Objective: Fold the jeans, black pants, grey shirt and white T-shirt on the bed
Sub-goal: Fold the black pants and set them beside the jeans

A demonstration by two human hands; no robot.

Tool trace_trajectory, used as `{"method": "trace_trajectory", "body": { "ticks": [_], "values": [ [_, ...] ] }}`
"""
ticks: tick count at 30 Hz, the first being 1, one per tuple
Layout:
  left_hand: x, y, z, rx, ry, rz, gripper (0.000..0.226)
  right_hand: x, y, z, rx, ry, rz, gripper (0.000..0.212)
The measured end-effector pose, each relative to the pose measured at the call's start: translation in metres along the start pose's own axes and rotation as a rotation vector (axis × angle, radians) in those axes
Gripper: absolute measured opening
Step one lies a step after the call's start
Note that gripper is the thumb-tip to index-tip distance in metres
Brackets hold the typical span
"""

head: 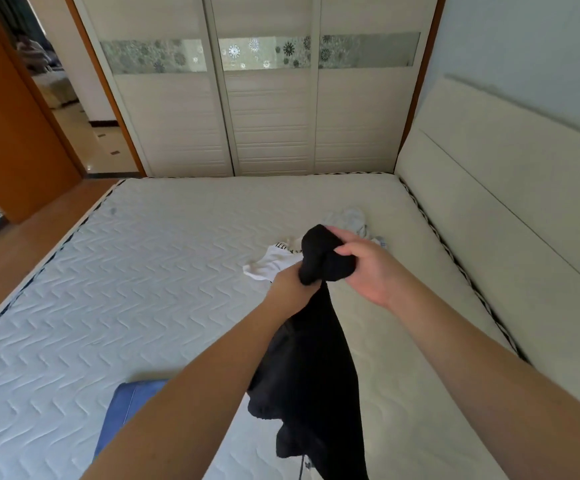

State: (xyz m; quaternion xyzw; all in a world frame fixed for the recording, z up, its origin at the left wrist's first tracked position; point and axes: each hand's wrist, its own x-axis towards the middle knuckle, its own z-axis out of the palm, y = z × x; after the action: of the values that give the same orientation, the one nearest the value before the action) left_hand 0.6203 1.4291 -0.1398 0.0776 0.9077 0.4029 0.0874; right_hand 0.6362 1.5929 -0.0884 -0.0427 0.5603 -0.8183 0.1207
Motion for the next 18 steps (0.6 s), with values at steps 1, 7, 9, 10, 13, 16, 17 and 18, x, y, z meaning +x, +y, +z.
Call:
{"method": "trace_trajectory", "body": {
  "ticks": [1, 7, 9, 10, 13, 16, 17, 18],
  "values": [
    [-0.002, 0.003, -0.008, -0.001, 0.022, -0.01, 0.019, -0.003, -0.005, 0.003, -0.001, -0.03, -0.046, 0.043],
    [-0.028, 0.035, -0.056, -0.324, -0.013, 0.018, 0.017, -0.051, 0.052, -0.015, -0.467, 0.072, 0.003, 0.075],
    [-0.04, 0.055, -0.073, -0.515, -0.01, 0.001, 0.008, -0.076, 0.097, -0.017, -0.614, 0.076, 0.133, 0.1],
    [-0.045, 0.065, -0.081, -0.626, -0.018, -0.016, 0.008, -0.084, 0.116, -0.013, -0.711, 0.11, 0.17, 0.107],
    [-0.055, 0.09, -0.1, -1.002, -0.088, -0.09, 0.016, -0.084, 0.141, 0.001, -0.832, 0.354, 0.047, 0.1],
    [-0.061, 0.107, -0.117, -1.219, -0.149, -0.1, 0.022, -0.073, 0.126, 0.026, -0.565, 0.56, -0.028, 0.05],
    [-0.06, 0.108, -0.122, -1.247, -0.15, -0.085, 0.026, -0.069, 0.118, 0.034, -0.512, 0.585, 0.02, 0.037],
    [-0.058, 0.108, -0.127, -1.257, -0.138, -0.061, 0.03, -0.067, 0.111, 0.042, -0.458, 0.59, 0.065, 0.032]
  ]
}}
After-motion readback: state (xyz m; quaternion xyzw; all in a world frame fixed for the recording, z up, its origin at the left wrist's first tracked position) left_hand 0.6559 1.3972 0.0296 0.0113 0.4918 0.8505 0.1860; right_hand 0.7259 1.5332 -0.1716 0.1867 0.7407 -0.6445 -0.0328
